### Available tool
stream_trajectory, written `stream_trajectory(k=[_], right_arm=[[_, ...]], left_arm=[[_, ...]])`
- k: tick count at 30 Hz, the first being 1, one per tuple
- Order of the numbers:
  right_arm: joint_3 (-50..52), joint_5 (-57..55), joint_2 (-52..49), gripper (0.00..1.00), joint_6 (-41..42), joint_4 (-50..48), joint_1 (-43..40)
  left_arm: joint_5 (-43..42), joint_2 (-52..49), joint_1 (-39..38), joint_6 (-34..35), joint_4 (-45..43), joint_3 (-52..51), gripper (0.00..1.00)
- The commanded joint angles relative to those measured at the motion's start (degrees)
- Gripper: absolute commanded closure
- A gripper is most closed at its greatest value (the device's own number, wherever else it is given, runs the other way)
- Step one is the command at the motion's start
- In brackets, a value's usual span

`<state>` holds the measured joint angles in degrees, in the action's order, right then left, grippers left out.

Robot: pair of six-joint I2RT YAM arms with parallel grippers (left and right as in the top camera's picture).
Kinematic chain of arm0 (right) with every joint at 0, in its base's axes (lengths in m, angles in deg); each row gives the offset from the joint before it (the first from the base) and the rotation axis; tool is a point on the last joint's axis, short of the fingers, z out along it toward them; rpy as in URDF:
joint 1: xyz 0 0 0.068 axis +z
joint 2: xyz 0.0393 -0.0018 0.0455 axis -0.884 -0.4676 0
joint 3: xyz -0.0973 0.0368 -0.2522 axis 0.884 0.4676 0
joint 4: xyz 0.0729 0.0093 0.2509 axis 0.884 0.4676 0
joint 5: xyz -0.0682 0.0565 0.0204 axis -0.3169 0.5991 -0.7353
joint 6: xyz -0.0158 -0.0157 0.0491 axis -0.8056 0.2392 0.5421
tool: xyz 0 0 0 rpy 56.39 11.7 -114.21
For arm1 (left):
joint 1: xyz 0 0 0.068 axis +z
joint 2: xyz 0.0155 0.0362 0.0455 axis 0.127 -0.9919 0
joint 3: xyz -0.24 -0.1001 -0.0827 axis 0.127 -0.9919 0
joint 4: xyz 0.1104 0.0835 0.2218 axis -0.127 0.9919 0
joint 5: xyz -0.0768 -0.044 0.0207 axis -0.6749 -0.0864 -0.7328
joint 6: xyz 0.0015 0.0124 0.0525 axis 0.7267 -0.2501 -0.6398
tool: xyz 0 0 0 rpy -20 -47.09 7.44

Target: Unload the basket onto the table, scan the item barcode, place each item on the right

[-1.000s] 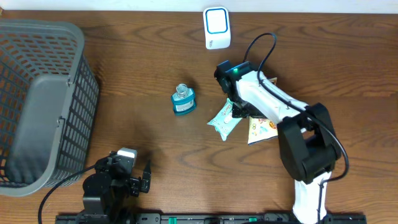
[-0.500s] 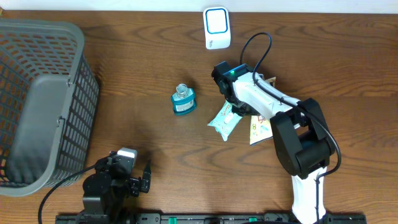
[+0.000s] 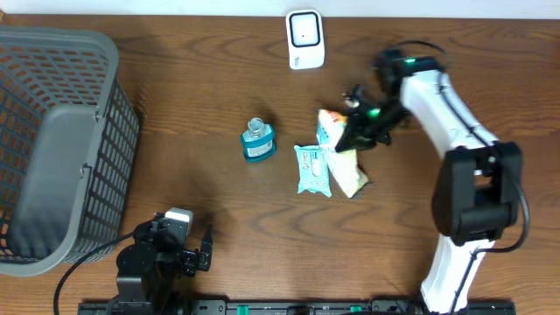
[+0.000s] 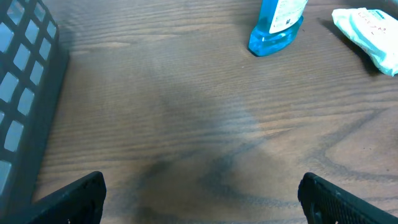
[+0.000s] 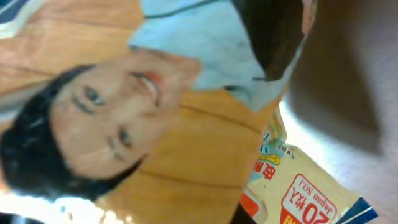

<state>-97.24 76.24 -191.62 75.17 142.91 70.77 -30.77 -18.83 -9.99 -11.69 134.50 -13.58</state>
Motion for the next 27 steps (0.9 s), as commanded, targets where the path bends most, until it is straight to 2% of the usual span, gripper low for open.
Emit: stream_trajectory(k=[1,4,6,12,13,15,16,17,18,19,20,23,27], right_arm=[[0.0,25.6,2.0,0.99,-26.4,8.3,-3.1],[0.2,33.5,2.0,0.99,-39.3,16.6,-3.8],[0.2,38.0,2.0,0.99,-43.5,20.6,-3.6],[0.2,46.8,2.0,0.99,-43.3,21.6,-2.9],[0.2,49.3,2.1,0.99,-41.9,21.6,-2.9],[0.2,50.0,2.0,0.99,-30.9,21.6,-3.0],[0.2,48.7,2.0,0.99,-22.1,21.6,-3.0],[0.2,48.3,2.0,0.99,-17.7,21.6,-3.0],[0.2,45.7,2.0,0.99,-5.3,21.6,-3.1],[0.2,44.7,2.0,0.99,-1.8,21.6,-3.1],[0.2,42.8,2.0,0.99,0.4,21.6,-3.2],[0.2,33.7,2.0,0.99,-1.9,14.8,-4.0],[0.2,2.1,2.0,0.99,0.9,3.8,-4.3]], left_arm=[[-0.7,0.3,-0.2,0.5,0.0,0.1,0.01],[-0.7,0.3,-0.2,0.5,0.0,0.1,0.01],[-0.7,0.3,-0.2,0.5,0.0,0.1,0.01],[-0.7,0.3,-0.2,0.5,0.0,0.1,0.01],[-0.7,0.3,-0.2,0.5,0.0,0.1,0.01],[-0.7,0.3,-0.2,0.5,0.0,0.1,0.01],[-0.7,0.3,-0.2,0.5,0.0,0.1,0.01],[-0.7,0.3,-0.2,0.5,0.0,0.1,0.01],[-0.7,0.3,-0.2,0.5,0.0,0.1,0.01],[-0.7,0.3,-0.2,0.5,0.0,0.1,0.01],[-0.7,0.3,-0.2,0.5,0.0,0.1,0.01],[-0.7,0.3,-0.2,0.5,0.0,0.1,0.01],[-0.7,0.3,-0.2,0.5,0.0,0.1,0.01]])
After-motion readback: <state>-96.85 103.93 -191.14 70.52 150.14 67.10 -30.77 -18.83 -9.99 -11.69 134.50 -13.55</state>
